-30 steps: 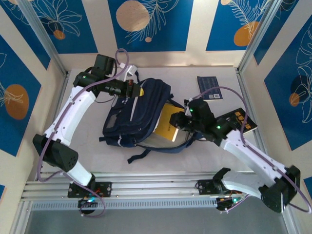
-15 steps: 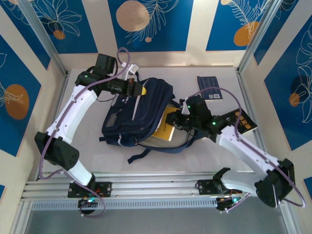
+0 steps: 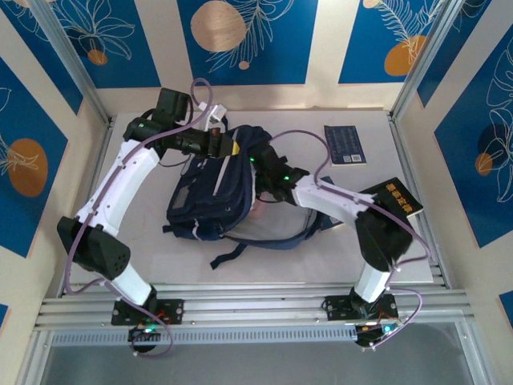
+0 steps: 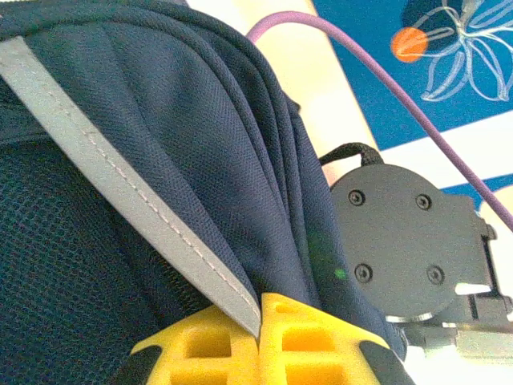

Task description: Pack the student bag

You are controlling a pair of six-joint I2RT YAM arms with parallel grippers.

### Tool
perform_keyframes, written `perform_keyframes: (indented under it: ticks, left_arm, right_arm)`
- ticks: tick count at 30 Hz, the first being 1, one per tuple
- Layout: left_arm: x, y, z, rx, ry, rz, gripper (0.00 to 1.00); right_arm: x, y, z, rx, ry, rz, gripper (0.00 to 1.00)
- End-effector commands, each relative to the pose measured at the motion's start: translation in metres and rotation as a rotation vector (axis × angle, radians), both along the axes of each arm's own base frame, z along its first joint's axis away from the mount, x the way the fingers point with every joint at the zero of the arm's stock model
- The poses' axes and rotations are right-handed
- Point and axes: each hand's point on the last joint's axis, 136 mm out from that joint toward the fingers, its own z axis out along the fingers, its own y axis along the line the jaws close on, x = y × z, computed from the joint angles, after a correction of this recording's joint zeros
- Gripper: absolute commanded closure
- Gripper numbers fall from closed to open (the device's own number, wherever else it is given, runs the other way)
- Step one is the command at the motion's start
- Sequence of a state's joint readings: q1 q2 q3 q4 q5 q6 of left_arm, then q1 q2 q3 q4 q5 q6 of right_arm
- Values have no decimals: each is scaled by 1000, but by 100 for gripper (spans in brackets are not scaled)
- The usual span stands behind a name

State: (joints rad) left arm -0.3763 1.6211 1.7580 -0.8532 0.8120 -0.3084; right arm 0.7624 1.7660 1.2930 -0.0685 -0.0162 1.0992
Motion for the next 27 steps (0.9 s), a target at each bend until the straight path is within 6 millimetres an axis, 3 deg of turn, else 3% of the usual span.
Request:
perform_keyframes:
  ticks: [1, 3, 6, 9, 13, 15, 19, 24, 27]
  left_arm:
    - [-29, -19, 78, -190, -212, -168, 100]
    - [-26, -15, 74, -161, -219, -145, 100]
    - [-18, -7, 66, -130, -211, -100, 100]
    - [-10, 4, 60, -104, -212, -51, 100]
    - [-2, 19, 51, -71, -210, 8, 100]
    - [1, 24, 44, -61, -202, 32, 100]
    - [11, 42, 25, 6, -185, 115, 100]
    - [25, 69, 2, 98, -166, 238, 100]
    - [36, 95, -16, 233, -168, 353, 100]
  right_arm:
    - [9, 29, -34, -37, 29, 15, 63]
    - [12, 30, -31, -23, 11, 19, 49]
    - [8, 22, -10, -17, -78, 54, 22]
    - [-5, 11, 18, -26, -189, 116, 7]
    - [-21, -10, 40, -40, -278, 144, 6]
    - [-25, -21, 38, -75, -289, 144, 0]
    - [-24, -55, 19, -173, -263, 85, 1]
    - [-29, -90, 25, -207, -287, 43, 5]
    - [-30, -119, 34, -229, -281, -15, 7]
